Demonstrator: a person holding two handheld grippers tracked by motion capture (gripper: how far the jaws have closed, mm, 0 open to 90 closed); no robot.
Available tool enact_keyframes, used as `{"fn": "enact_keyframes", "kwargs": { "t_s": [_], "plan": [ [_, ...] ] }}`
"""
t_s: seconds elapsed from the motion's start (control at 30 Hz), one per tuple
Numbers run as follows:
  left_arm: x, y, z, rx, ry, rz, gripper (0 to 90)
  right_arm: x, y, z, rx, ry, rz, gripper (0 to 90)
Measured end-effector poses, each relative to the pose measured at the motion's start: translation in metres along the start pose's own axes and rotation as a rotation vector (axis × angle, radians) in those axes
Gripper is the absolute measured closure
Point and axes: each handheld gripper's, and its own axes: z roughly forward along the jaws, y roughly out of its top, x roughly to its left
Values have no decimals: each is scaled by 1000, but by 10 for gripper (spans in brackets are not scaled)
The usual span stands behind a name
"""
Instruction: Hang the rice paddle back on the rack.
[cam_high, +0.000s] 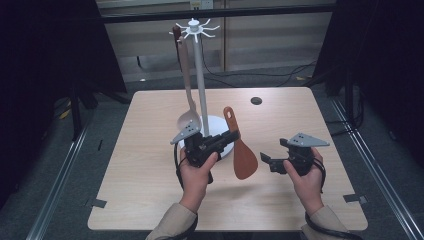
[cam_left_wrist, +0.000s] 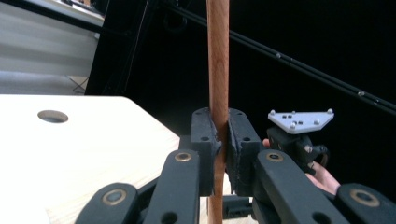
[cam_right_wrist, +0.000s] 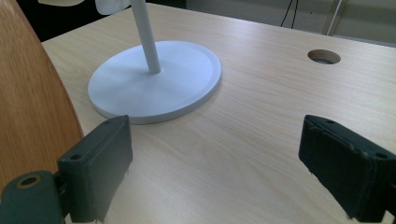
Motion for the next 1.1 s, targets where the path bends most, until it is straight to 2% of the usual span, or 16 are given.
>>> {"fn": "enact_keyframes", "kwargs": {
  "t_s": [0.53,1.1],
  "plan": [
    [2,34,-10,-80,13,32,828,1,-1,0,10,3,2,96],
    [2,54,-9,-90,17,66,828,-1,-1,0,7,5,8,94]
  ]
}}
